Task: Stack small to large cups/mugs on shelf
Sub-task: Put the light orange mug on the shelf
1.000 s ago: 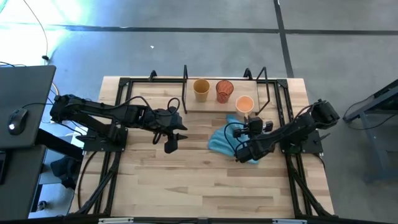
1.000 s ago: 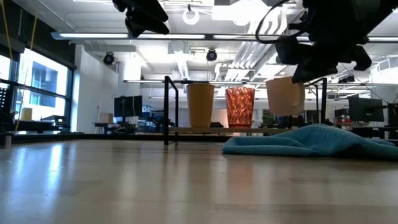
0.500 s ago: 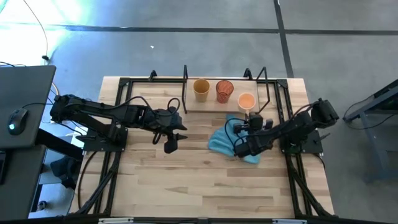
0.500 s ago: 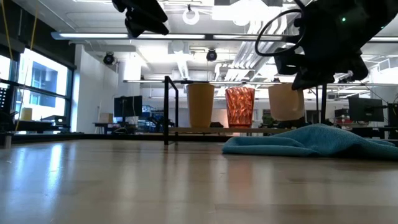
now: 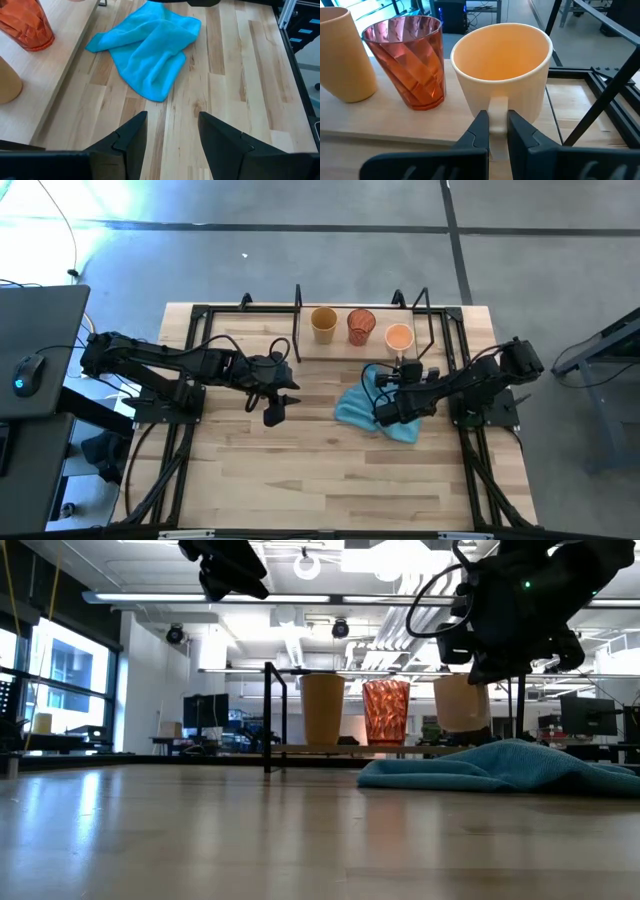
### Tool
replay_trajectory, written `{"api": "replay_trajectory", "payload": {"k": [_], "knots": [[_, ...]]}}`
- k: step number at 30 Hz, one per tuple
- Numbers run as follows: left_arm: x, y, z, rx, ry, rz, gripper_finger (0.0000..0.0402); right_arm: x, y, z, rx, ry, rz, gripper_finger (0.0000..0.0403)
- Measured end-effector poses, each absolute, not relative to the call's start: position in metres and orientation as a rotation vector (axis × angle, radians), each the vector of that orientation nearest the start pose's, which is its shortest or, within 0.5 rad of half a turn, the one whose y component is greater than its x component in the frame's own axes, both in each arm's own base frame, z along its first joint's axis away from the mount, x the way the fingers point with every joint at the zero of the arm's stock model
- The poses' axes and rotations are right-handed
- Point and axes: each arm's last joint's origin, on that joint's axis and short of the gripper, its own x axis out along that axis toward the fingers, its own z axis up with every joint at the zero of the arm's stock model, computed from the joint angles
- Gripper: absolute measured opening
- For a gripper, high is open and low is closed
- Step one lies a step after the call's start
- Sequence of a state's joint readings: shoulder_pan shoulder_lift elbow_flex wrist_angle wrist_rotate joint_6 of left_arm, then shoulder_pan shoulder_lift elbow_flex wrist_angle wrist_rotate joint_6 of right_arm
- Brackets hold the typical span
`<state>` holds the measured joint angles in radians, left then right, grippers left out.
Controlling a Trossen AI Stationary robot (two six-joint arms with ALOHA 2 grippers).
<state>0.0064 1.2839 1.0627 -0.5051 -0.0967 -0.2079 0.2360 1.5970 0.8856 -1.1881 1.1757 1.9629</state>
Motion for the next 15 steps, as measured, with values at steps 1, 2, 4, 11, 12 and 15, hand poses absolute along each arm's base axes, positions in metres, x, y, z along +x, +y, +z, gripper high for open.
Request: {"api": "replay_trajectory", "payload": {"k": [1, 2, 4, 11, 12, 15], "knots": [[0.2697, 0.0046, 0.2974, -0.165, 0.713, 0.173, 0.0165, 0.2262, 0.0267, 0.1782, 0.304, 0.276, -1.458, 0.0007], [0.2697, 0.0045, 0.2974, -0.164, 0.713, 0.173, 0.0165, 0.2262, 0.0267, 0.1782, 0.301, 0.279, -1.457, 0.0007], [0.2696, 0.0045, 0.2973, -0.164, 0.713, 0.173, 0.0165, 0.2263, 0.0262, 0.1783, 0.298, 0.279, -1.459, 0.0007], [0.2697, 0.0045, 0.2974, -0.165, 0.713, 0.170, 0.0165, 0.2281, 0.0240, 0.1779, 0.314, 0.260, -1.463, 0.0007], [0.2697, 0.0045, 0.2973, -0.165, 0.713, 0.170, 0.0165, 0.2286, 0.0239, 0.1780, 0.314, 0.250, -1.461, 0.0007], [0.2697, 0.0044, 0.2974, -0.165, 0.713, 0.170, 0.0165, 0.2296, 0.0242, 0.1778, 0.318, 0.242, -1.456, 0.0007]]}}
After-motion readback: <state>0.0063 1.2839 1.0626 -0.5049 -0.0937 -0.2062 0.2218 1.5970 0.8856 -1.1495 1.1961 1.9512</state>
